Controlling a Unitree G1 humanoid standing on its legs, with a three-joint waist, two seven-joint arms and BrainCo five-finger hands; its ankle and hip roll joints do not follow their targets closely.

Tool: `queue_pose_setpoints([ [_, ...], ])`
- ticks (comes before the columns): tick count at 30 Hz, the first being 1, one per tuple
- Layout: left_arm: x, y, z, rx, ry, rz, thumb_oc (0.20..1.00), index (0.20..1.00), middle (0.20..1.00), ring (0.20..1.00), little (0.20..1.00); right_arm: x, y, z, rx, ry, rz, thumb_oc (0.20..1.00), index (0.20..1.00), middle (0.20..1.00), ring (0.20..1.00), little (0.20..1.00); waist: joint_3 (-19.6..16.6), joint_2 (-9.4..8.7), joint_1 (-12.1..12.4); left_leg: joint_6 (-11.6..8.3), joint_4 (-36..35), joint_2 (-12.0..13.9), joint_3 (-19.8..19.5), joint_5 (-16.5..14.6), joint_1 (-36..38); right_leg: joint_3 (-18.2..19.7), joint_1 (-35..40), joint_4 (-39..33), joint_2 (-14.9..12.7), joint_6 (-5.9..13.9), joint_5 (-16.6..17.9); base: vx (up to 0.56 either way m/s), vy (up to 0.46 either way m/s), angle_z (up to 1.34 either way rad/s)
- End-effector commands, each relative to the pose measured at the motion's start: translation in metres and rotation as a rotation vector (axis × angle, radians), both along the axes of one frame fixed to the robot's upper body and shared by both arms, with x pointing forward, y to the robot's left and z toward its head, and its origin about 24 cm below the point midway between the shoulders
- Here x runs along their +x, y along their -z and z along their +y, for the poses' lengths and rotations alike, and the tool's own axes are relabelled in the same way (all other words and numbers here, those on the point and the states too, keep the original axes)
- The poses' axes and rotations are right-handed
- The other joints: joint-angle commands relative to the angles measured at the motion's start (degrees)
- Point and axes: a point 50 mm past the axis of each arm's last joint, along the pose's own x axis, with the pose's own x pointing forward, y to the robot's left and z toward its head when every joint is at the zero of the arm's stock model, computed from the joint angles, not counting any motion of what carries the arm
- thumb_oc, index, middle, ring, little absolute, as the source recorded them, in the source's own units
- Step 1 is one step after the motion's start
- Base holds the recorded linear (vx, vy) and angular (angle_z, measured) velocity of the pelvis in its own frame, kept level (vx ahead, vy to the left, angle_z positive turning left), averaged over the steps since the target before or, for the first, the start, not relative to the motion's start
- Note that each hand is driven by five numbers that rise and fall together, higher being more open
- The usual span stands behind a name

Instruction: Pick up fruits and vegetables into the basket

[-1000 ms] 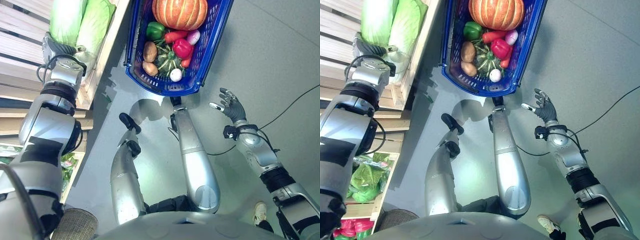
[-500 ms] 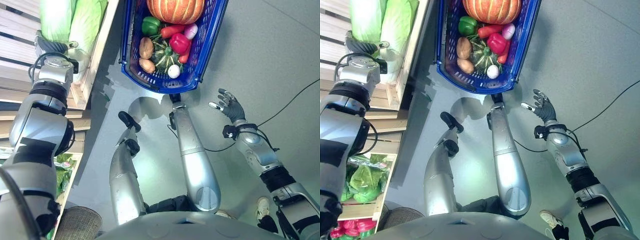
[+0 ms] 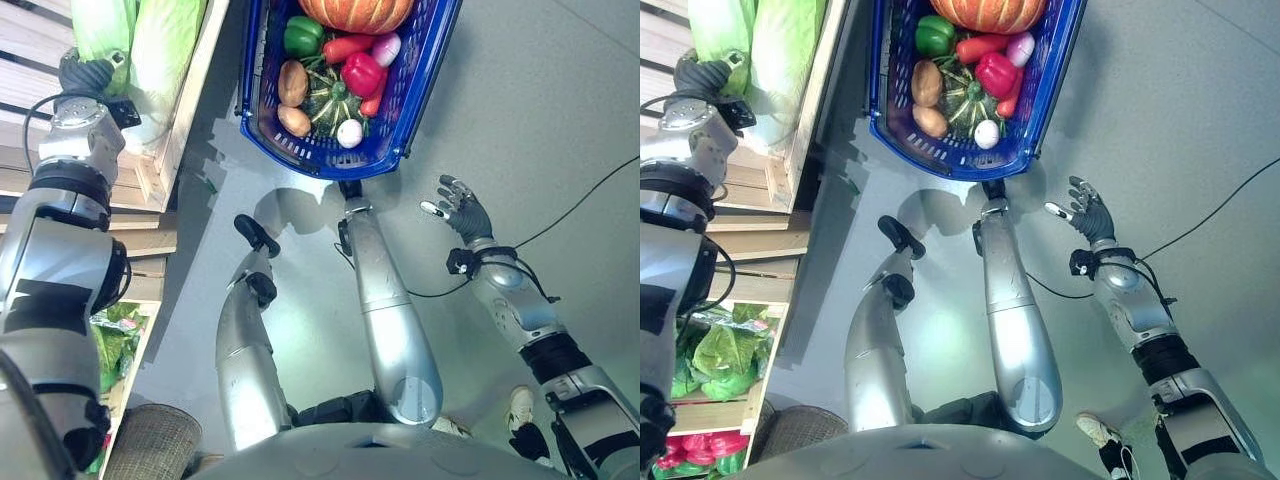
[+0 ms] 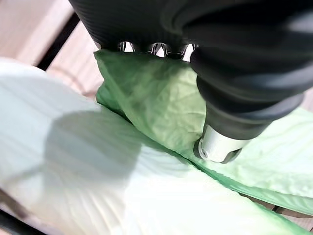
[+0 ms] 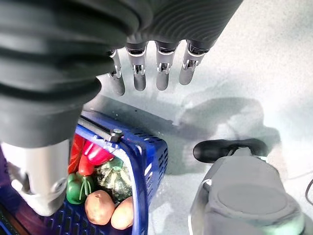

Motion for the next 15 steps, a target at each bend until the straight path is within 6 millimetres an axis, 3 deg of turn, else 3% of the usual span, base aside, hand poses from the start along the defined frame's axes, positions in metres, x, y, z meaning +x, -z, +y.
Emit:
queue_pose_setpoints([
  [1, 0.021, 0.015, -0.07, -0.115, 0.331, -0.019, 0.2, 0.2, 0.2, 0.2, 0.2, -0.007, 0.001, -0.001, 0.017, -0.007, -0.017, 1.0, 1.0, 1.0, 1.0, 1.0, -1.4, -1.89, -3.1, 0.4, 8.8, 0.4, 1.0, -7.3, -1.2, -0.4, 1.9, -3.2, 1.3, 2.8, 0.7, 0.0, 0.0, 0.0],
  [15, 0.012, 0.044, -0.059, -0.118, 0.343, 0.028, 0.2, 0.2, 0.2, 0.2, 0.2, -0.017, -0.013, -0.006, -0.021, -0.032, -0.116, 1.0, 1.0, 1.0, 1.0, 1.0, -1.4, -1.76, -2.4, 0.62, 6.8, -0.3, 1.2, -6.9, 4.1, -1.3, 7.2, -4.2, 0.5, 2.58, 0.2, 0.0, 0.006, 0.01],
])
